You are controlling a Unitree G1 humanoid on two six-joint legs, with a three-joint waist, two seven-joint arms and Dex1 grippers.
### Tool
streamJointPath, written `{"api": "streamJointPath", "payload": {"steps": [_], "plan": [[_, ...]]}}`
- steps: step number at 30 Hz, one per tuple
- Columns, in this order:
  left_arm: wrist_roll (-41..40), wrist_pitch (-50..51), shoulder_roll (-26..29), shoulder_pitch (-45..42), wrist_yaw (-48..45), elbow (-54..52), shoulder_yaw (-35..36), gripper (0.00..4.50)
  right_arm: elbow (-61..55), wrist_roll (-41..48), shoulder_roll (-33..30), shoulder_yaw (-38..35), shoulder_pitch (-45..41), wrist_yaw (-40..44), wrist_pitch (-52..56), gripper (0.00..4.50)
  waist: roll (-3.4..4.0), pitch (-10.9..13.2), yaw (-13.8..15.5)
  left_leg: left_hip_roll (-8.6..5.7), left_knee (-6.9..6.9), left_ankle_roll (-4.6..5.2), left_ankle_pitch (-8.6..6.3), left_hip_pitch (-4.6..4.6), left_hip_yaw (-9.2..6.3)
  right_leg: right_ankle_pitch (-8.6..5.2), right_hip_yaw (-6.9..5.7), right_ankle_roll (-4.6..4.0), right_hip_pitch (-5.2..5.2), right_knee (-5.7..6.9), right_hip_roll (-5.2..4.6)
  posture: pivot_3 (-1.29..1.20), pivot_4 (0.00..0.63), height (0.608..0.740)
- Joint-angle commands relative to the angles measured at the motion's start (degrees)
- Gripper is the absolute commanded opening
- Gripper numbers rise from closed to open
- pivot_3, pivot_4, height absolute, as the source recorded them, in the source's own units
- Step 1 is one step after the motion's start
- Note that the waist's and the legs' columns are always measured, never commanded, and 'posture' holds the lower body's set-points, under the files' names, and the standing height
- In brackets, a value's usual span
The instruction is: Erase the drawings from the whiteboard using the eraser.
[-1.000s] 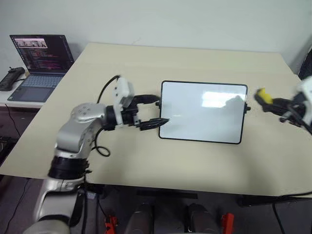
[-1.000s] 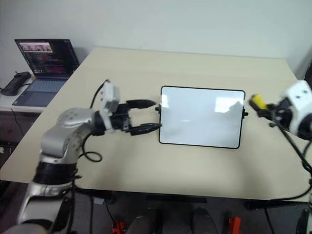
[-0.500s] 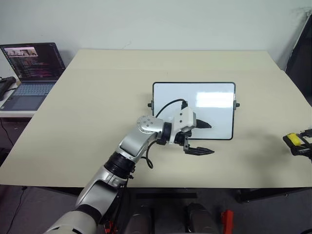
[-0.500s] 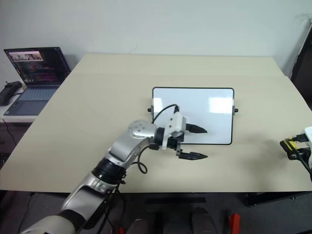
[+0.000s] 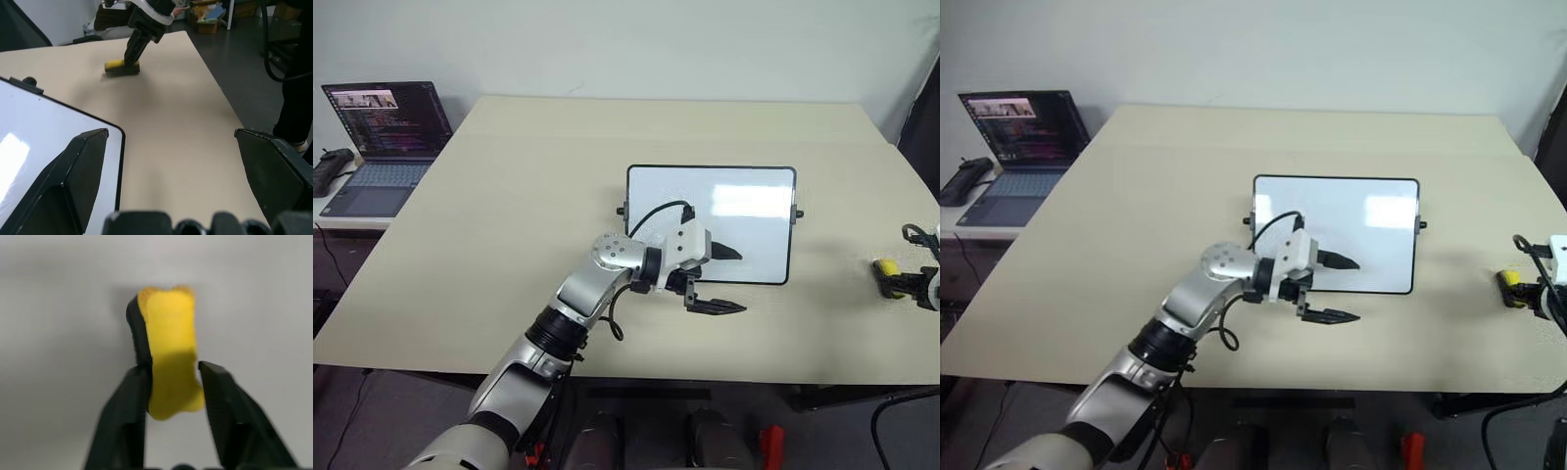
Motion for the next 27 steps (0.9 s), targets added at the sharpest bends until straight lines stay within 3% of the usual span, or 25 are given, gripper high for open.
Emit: {"api": "streamJointPath", "payload": {"steps": [1,4,5,8,11,14,19,27], "plan": [[-0.3,-0.1,0.9,0.3,0.8,-2.3,2.3,4.5,0.1,0.8,-1.4,-1.2,-1.7,-1.6,-0.9,3.26,0.0,0.0,-0.1,0.0,0.0,0.02,-0.01,-0.03,0.0,-0.01,0.0,0.02,-0.02,-0.01,-0.02,0.0,0.15,0.74],[-1.3,1.0,2.2,0.4,1.8,-2.6,4.7,4.5,-1.7,0.8,-2.7,-1.0,-2.5,-2.5,-0.8,4.35,0.03,0.0,-0.3,-0.01,0.01,0.04,-0.02,-0.06,0.01,-0.01,0.01,0.02,-0.05,0.0,-0.03,0.0,0.15,0.74],[-2.2,1.8,2.9,0.2,2.8,-3.0,6.8,4.5,-4.1,1.2,-2.9,-1.3,-3.3,-2.5,-1.5,4.46,0.06,0.0,-0.3,-0.01,0.01,0.04,-0.02,-0.05,0.02,-0.01,0.01,0.02,-0.05,0.01,-0.02,0.0,0.15,0.74],[-6.2,4.7,5.4,0.2,7.9,-5.0,16.4,4.5,-12.7,6.0,1.6,-3.2,-6.2,-1.2,-6.7,4.46,0.11,0.0,-1.4,0.01,0.01,0.04,-0.02,-0.02,0.05,-0.01,0.04,0.02,-0.1,0.06,0.06,0.0,0.15,0.74],[-7.0,3.3,7.6,1.9,13.7,-5.2,24.2,4.5,-13.8,8.1,9.4,-3.7,-4.7,-2.4,-17.4,4.46,-0.05,0.0,-1.9,0.07,0.0,0.03,-0.03,0.12,0.03,-0.01,-0.01,0.02,0.0,0.06,0.23,0.0,0.15,0.74],[-1.0,-2.2,11.4,4.2,22.9,-0.9,30.2,4.5,-8.3,7.7,17.4,-5.3,-3.5,-6.3,-33.0,4.46,-0.07,0.0,-1.6,0.14,-0.01,0.02,-0.03,0.23,-0.1,-0.01,-0.07,0.01,0.14,0.05,0.17,0.0,0.15,0.74],[2.1,-6.3,14.9,11.1,29.7,0.6,34.6,4.5,-0.7,7.7,23.6,-4.0,-1.5,-8.4,-46.4,4.46,-0.03,0.0,-1.0,0.02,0.0,0.03,-0.04,-0.01,-0.05,0.01,0.0,0.02,-0.08,0.01,-0.11,0.0,0.15,0.74],[6.2,-18.7,7.8,18.6,40.8,9.3,35.3,4.5,10.2,5.6,28.1,1.7,-1.7,-9.1,-62.0,4.46,0.0,0.0,-0.2,0.05,0.0,0.04,-0.05,0.01,-0.11,0.02,-0.07,0.0,-0.07,0.08,-0.07,0.0,0.15,0.74]]}}
